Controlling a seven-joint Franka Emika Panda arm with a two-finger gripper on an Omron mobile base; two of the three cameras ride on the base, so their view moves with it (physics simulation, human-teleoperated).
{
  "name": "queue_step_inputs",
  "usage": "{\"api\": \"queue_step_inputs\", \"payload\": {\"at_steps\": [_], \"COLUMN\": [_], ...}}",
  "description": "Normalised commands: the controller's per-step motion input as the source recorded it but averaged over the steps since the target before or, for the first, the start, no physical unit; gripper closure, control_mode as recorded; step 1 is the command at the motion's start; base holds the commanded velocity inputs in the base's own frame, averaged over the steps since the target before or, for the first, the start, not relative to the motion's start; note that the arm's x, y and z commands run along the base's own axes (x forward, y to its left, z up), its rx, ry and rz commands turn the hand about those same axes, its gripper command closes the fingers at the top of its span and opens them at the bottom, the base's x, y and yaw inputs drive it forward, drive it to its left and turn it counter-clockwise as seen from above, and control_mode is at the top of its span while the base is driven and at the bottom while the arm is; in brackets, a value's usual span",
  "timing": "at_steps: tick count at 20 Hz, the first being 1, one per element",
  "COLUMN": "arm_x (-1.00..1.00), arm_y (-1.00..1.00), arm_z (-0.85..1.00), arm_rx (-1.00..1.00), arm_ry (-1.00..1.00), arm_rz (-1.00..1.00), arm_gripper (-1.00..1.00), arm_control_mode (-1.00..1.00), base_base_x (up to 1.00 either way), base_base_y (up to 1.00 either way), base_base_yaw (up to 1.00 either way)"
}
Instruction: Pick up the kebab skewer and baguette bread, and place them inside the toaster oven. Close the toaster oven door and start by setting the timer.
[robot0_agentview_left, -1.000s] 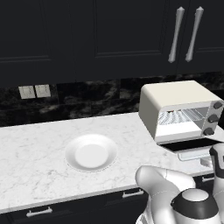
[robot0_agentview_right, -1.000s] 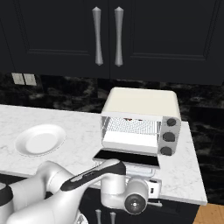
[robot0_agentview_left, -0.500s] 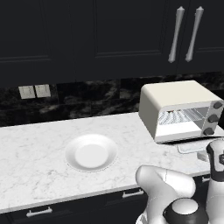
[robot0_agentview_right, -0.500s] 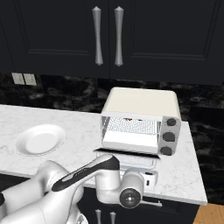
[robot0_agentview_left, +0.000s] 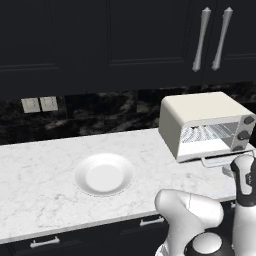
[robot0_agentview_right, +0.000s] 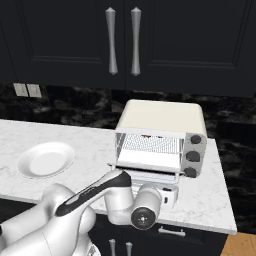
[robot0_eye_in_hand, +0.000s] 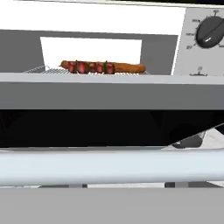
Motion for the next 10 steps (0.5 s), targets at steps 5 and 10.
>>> {"api": "queue_step_inputs", "payload": {"at_steps": [5,10], "arm_x": [0.43,0.45], "arm_y": [0.10,0.08], "arm_z": [0.29,0.09], "arm_rx": [0.00,0.00], "arm_ry": [-0.05,-0.01], "arm_rz": [0.00,0.00], "arm_gripper": [-1.00,-1.00], "arm_control_mode": [-1.00,-1.00], "base_base_x": [0.00,0.00], "base_base_y": [0.00,0.00], "base_base_yaw": [0.00,0.00]}}
